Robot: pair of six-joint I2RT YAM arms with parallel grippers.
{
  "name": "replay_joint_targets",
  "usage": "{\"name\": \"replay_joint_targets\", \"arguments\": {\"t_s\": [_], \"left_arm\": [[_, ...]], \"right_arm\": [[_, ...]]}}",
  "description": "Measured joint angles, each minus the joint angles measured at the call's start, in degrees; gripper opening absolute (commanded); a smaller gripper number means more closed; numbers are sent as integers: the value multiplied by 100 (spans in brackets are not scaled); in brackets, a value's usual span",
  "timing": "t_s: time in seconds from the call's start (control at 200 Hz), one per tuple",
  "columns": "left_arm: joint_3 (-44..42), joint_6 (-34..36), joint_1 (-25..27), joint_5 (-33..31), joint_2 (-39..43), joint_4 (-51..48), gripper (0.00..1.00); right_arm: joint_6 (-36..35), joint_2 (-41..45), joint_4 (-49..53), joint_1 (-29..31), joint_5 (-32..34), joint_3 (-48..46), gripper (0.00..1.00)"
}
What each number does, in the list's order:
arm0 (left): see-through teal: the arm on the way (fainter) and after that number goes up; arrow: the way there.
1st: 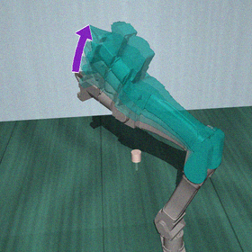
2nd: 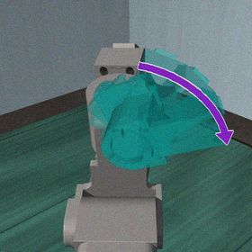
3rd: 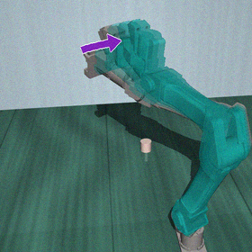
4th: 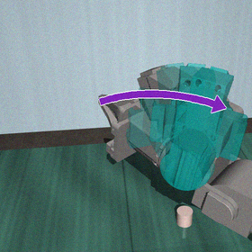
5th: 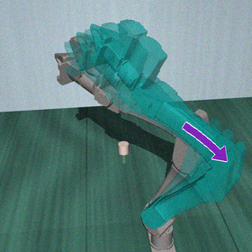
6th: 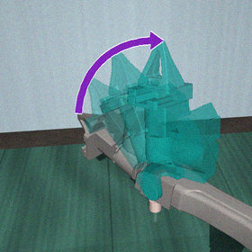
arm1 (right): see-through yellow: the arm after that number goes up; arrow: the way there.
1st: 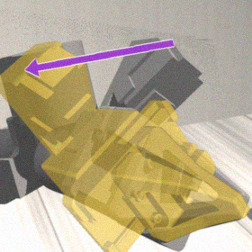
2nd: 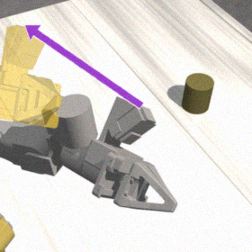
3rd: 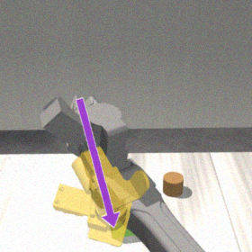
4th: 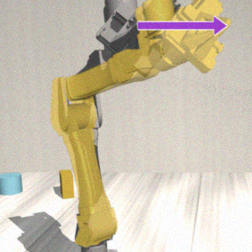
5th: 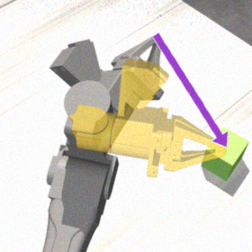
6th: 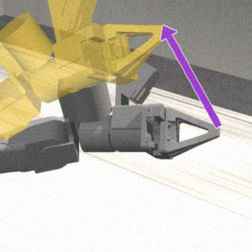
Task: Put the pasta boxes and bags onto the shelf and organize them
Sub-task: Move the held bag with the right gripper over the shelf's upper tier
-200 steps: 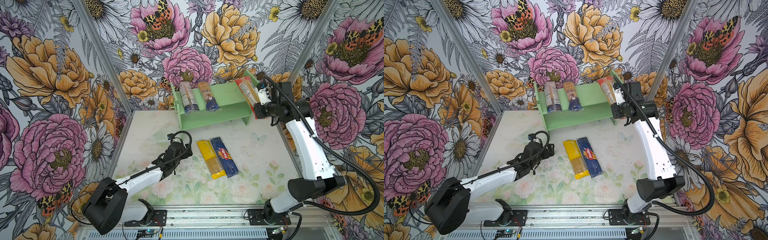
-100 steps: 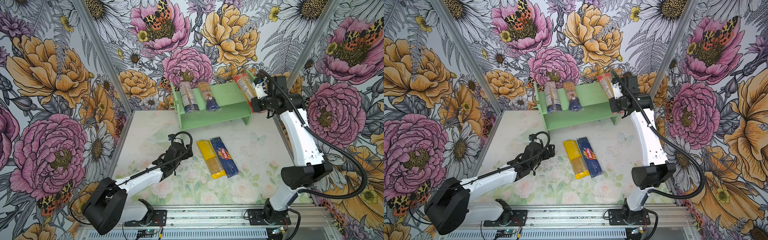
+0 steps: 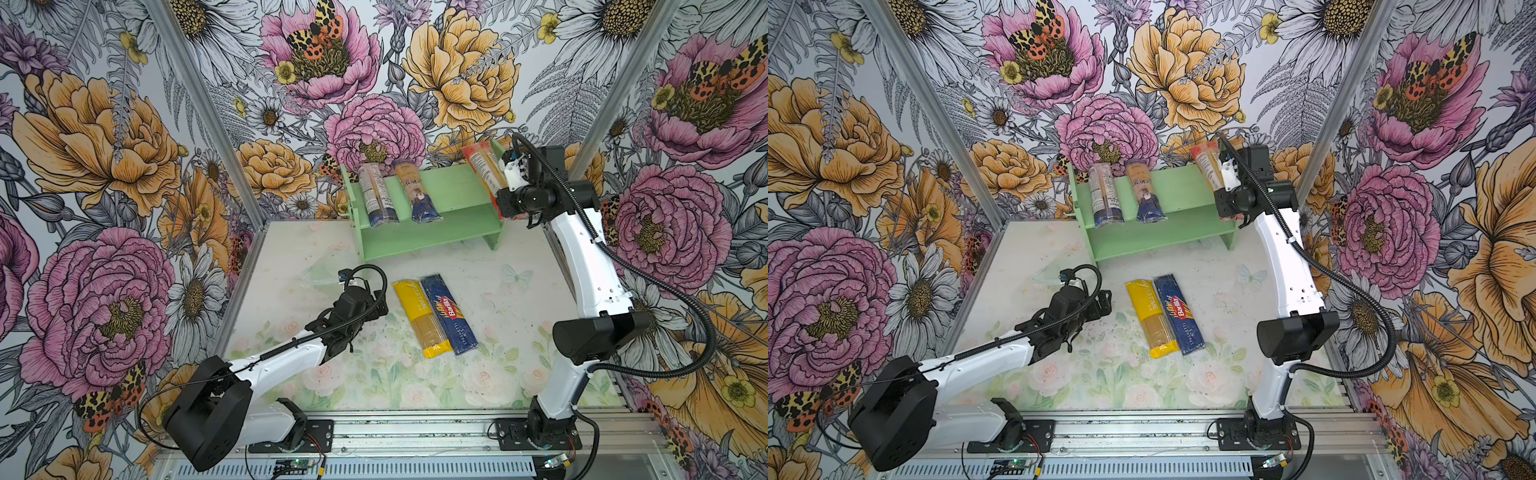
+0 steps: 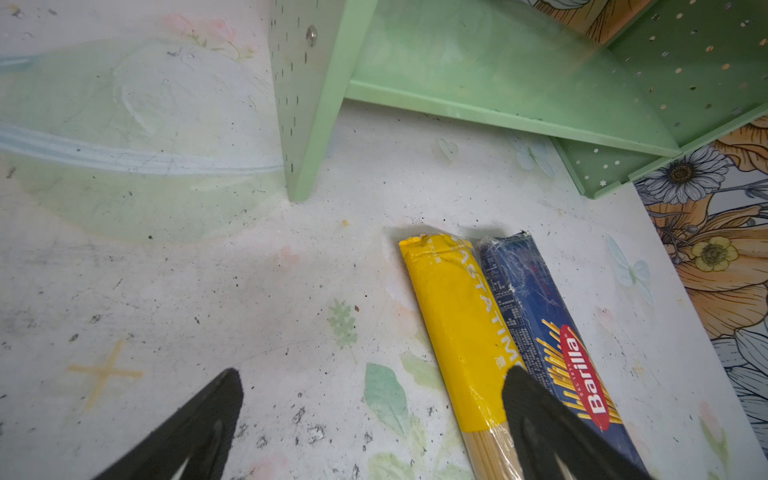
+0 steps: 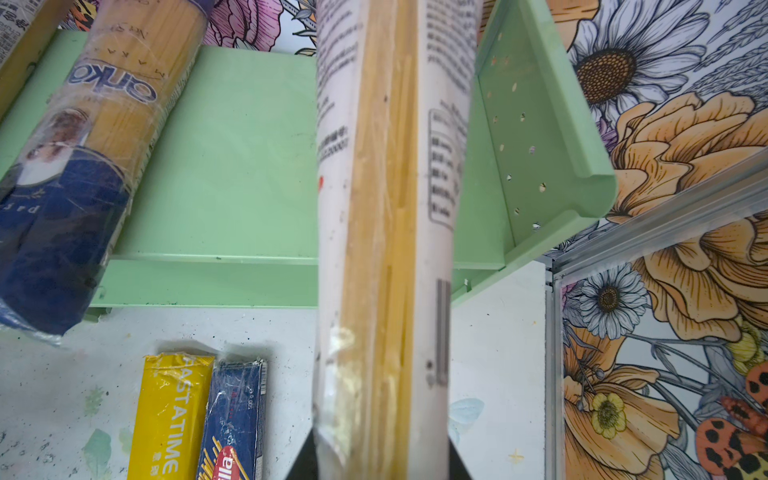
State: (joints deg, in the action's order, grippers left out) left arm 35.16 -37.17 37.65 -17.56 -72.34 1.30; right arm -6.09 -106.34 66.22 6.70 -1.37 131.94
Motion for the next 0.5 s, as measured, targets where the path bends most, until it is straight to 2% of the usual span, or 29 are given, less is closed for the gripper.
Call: {"name": "replay_joint_targets", "arguments": {"t_s": [0.5], "left_arm": [[-2,-44,114,-175,256,-44,99]], "right_arm": [[0,-376,4,-42,-90,367,0]]}}
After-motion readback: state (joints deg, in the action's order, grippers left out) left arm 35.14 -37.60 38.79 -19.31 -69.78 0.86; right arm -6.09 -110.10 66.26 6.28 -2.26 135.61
